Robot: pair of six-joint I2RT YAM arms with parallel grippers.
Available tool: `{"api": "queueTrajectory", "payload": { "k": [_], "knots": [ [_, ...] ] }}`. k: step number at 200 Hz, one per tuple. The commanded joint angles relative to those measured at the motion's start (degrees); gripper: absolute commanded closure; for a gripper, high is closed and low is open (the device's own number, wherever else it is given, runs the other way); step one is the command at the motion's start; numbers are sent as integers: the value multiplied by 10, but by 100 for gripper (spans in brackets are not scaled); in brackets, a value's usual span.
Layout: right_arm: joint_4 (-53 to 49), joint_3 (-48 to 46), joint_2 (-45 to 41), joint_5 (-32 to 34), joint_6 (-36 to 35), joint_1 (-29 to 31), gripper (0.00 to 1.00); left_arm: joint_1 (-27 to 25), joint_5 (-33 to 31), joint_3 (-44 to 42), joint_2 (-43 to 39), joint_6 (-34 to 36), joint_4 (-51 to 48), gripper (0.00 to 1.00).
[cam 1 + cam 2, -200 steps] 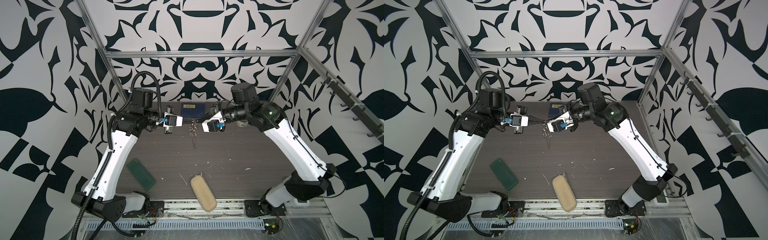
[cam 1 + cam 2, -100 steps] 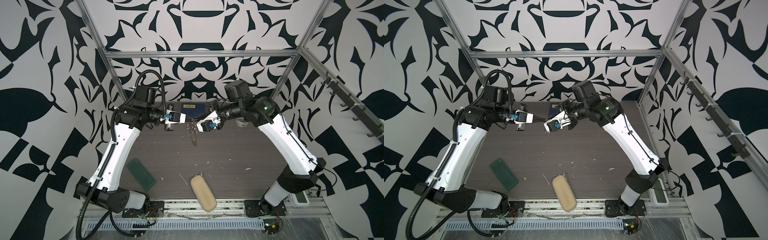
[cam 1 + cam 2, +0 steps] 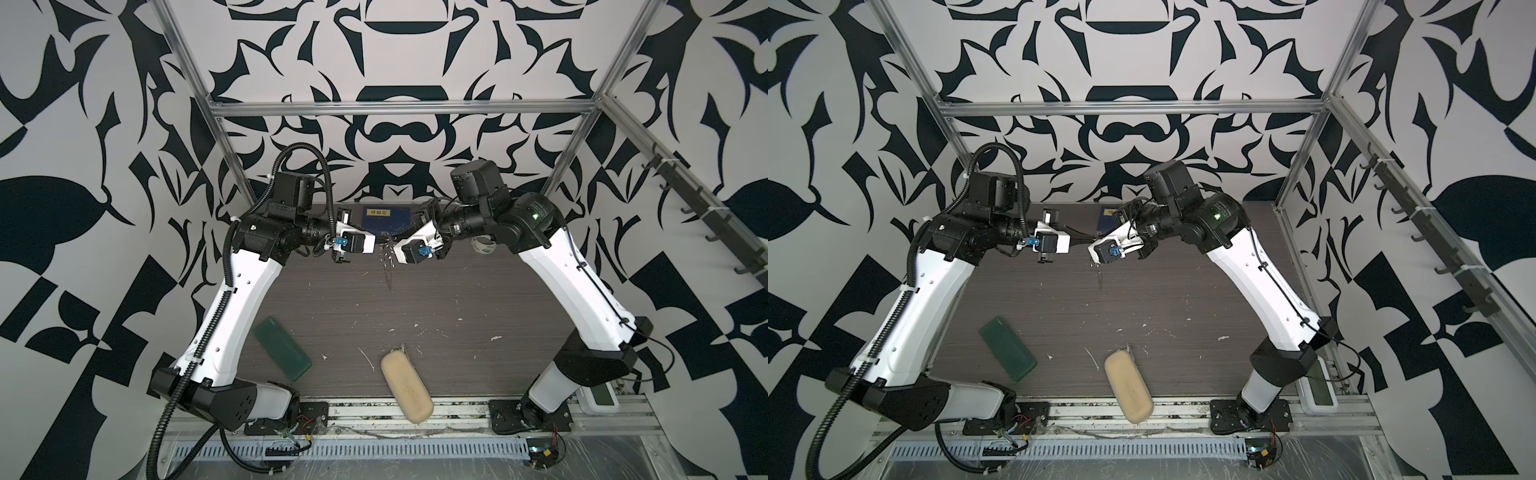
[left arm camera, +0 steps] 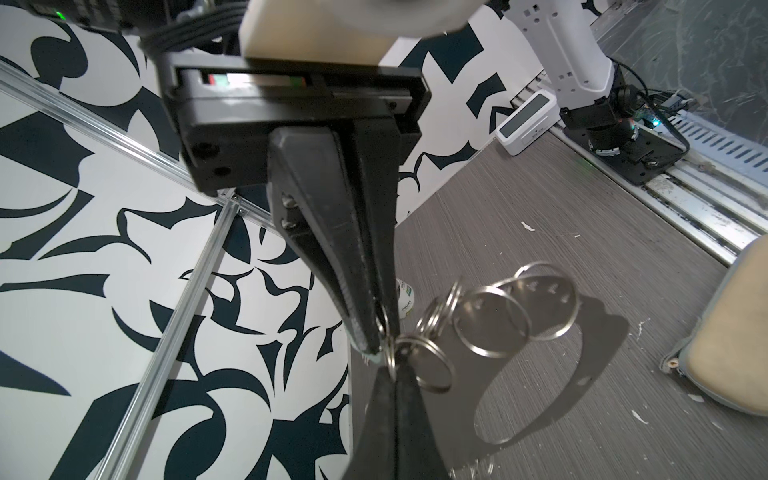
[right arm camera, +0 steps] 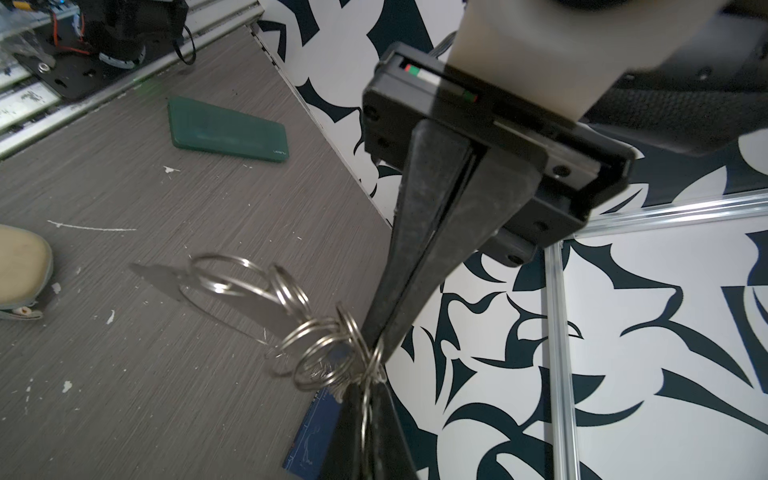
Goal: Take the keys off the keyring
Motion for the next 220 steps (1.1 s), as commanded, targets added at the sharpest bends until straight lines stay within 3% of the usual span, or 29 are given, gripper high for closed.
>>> {"api": "queueTrajectory", "payload": {
  "k": [1, 44, 65, 77, 97, 126, 162, 184, 220],
  "knots": [
    [164, 27, -5, 26, -35, 13, 100, -42, 40, -14, 15, 15, -15, 100],
    [139, 21, -11, 117, -86, 13, 100, -41, 28, -7, 24, 19, -9, 100],
    [135, 47, -19, 30, -2, 11, 100, -45, 29, -17, 20, 41, 4, 100],
    [135, 63, -18, -30, 43, -4, 100, -45, 38, -44, 7, 26, 63, 100],
    [149, 48, -26, -57, 76, -21, 100, -45, 49, -87, -19, -7, 148, 100],
    [164, 32, -38, -125, 149, -50, 100, -45, 55, -101, -35, -17, 182, 100],
    [141, 36, -35, -135, 174, -57, 100, -45, 60, -105, -38, -23, 189, 100],
    [147, 44, -33, -176, 208, -69, 100, -46, 57, -108, -38, -21, 187, 100],
    [148, 41, -23, -165, 180, -67, 100, -47, 71, -92, -21, -29, 171, 100]
  ]
}}
